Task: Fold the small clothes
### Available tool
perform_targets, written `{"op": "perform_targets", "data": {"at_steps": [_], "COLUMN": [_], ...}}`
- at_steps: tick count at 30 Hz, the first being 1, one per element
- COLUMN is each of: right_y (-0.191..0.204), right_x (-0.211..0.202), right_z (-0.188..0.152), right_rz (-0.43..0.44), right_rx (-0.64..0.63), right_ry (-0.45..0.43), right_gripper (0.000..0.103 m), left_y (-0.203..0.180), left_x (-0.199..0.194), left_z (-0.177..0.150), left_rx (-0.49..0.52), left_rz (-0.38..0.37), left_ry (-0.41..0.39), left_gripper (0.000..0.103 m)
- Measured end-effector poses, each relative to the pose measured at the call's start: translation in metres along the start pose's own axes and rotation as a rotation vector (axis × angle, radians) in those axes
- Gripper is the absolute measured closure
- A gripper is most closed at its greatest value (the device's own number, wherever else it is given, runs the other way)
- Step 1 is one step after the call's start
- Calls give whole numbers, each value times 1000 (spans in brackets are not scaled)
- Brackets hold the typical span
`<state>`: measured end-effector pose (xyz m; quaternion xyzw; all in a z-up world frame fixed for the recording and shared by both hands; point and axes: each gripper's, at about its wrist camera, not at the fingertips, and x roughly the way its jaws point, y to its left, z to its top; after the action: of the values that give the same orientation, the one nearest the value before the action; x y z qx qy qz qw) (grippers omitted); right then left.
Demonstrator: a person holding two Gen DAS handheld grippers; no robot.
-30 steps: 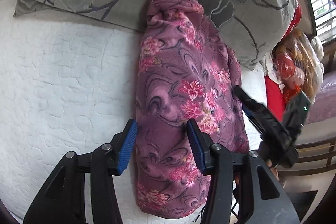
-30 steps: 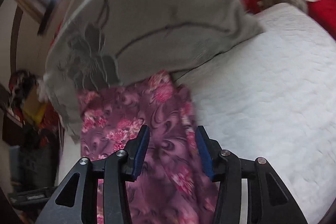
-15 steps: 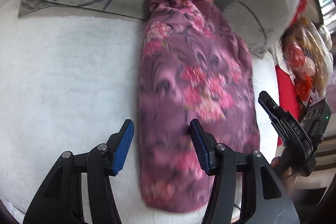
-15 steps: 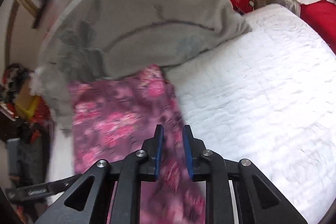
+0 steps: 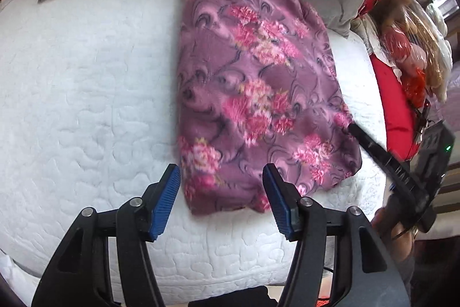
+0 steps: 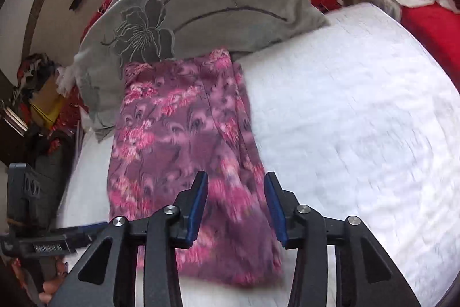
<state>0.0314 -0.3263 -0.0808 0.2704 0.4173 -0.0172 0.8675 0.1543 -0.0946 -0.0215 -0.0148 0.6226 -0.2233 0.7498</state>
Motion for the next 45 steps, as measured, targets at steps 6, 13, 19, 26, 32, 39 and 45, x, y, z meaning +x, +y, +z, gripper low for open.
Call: {"op": "perform_targets", "data": {"at_steps": [6, 13, 19, 26, 32, 39, 45], "right_y": [-5, -30, -23, 13, 25, 11, 12], "right_x": [-19, 0, -21, -35, 27, 19, 64], "right_z": [-17, -30, -18, 11, 14, 55, 111], "right_rz": [52, -5, -17, 33, -59, -15, 2], "right_rx": [-29, 1, 24, -39, -100, 4, 111], "right_ry": [-13, 35, 16, -107, 8, -51, -25], "right_gripper": [97, 99, 89, 85, 86, 78, 66], "left_y": [7, 4, -5, -11, 4, 34, 16], "left_x": [21, 17, 18, -1, -5, 0, 11], "left_z": [-18, -22, -14, -8, 17, 52, 118], "left_rx": [-71, -48, -35, -18, -27, -140, -132], "left_rz": [17, 59, 69, 18, 85, -35, -84], "left_ry": [52, 33, 25, -23, -79, -94, -96], "left_gripper": [44, 44, 44, 44, 44, 46, 45]}}
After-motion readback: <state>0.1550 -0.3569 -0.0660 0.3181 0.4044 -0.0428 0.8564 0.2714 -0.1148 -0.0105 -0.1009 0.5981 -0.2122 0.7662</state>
